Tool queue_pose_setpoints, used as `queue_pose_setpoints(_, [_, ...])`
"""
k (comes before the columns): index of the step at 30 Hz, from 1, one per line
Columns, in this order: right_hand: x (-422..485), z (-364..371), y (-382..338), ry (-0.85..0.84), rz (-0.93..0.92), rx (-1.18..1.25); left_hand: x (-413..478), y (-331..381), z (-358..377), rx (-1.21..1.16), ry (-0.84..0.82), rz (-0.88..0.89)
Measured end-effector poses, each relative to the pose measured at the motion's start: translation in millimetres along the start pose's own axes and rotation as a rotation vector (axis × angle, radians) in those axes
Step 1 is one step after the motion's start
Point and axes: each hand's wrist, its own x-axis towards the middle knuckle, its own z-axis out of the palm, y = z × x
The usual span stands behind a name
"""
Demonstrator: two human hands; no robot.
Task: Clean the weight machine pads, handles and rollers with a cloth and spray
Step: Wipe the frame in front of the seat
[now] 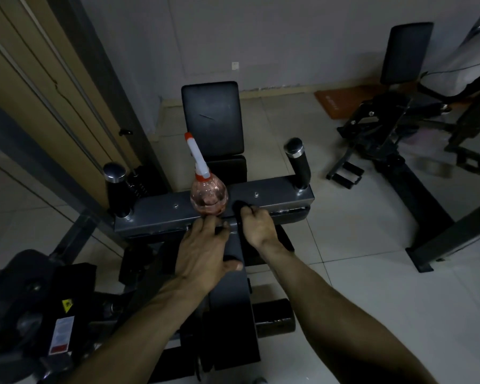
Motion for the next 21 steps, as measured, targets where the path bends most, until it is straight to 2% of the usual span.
queue_pose_setpoints(4, [-22,-9,0,-0.115,0.264,0.590,0,4,-4,-0.043,-0.046,-0.013])
queue_pose_setpoints(6, [-33,-7,9,-0.171,0.330,0.740,-1,5,-5,-0.053,-0.065,-0.025])
queue_pose_setpoints(12, [-32,-9,36,-0.265,0.377,0.977,3,4,-5,-0.032,-0.057,-0.031])
queue_pose_setpoints(21, [-26,-11,43,-0.356,0.417,1.053,9,3,-4,-0.020,-0.056,-0.030])
